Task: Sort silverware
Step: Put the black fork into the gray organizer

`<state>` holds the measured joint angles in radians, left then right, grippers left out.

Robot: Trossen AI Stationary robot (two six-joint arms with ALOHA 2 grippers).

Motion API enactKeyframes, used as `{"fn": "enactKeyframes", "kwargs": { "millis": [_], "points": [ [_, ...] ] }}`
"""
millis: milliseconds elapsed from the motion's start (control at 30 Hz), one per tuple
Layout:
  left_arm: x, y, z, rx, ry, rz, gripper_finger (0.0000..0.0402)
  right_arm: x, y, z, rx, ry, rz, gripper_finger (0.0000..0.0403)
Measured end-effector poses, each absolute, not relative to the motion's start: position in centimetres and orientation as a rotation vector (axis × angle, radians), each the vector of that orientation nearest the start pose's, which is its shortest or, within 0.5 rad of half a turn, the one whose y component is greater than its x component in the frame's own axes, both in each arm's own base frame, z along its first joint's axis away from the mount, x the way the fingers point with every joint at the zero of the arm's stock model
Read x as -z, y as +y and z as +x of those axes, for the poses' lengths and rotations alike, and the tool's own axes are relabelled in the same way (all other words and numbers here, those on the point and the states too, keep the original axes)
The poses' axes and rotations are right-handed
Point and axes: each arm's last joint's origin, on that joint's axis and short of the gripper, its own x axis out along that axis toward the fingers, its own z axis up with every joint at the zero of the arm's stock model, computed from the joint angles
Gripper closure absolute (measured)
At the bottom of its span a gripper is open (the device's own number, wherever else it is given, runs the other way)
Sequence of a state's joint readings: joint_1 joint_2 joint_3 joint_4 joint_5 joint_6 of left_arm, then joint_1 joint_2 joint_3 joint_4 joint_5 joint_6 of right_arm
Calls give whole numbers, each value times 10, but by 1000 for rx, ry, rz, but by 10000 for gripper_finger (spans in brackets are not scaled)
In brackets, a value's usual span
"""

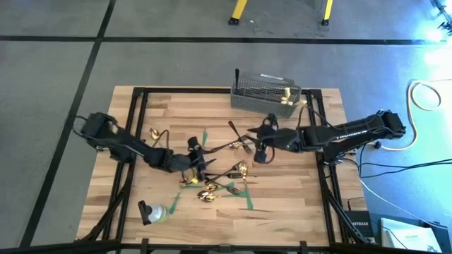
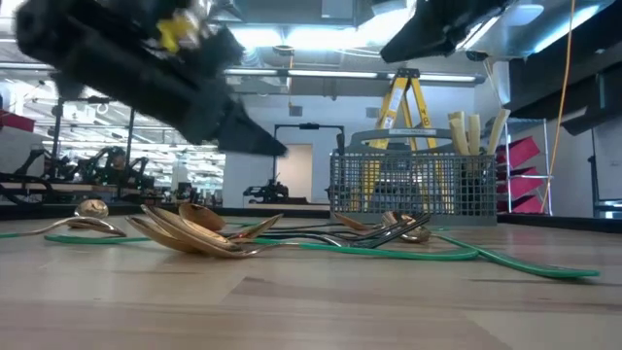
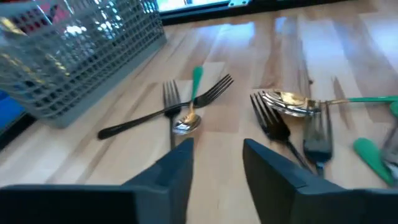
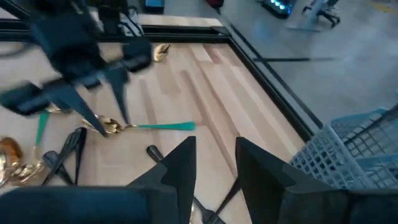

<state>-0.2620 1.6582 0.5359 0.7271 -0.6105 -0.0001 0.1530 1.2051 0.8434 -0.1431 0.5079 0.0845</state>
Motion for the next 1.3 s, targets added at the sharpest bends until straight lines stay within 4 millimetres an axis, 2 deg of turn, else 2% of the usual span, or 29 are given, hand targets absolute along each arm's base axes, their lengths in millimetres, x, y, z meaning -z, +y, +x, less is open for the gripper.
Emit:
{"fn": "enactKeyframes", "kwargs": {
  "millis": [200,400,600,767,1000,1167,1300],
  "points": [
    [-114,-35,319,-438,401,142,223,-267,39,254,369,459,-72,308],
    [-100,-17,345,-461,462,140,218,-267,50,252,341,454,-85,308],
    [-91,-11,343,-431,563,151,218,-267,55,250,328,455,-71,308],
    [-92,-12,344,-376,552,132,218,-267,55,251,329,449,-67,308],
    [-95,15,346,-454,548,100,218,-267,55,251,330,448,-59,308],
    [-94,30,346,-389,558,57,218,-267,55,251,327,453,-60,308],
    [-90,33,346,-354,573,77,218,-267,55,250,328,456,-62,308]
  ]
}}
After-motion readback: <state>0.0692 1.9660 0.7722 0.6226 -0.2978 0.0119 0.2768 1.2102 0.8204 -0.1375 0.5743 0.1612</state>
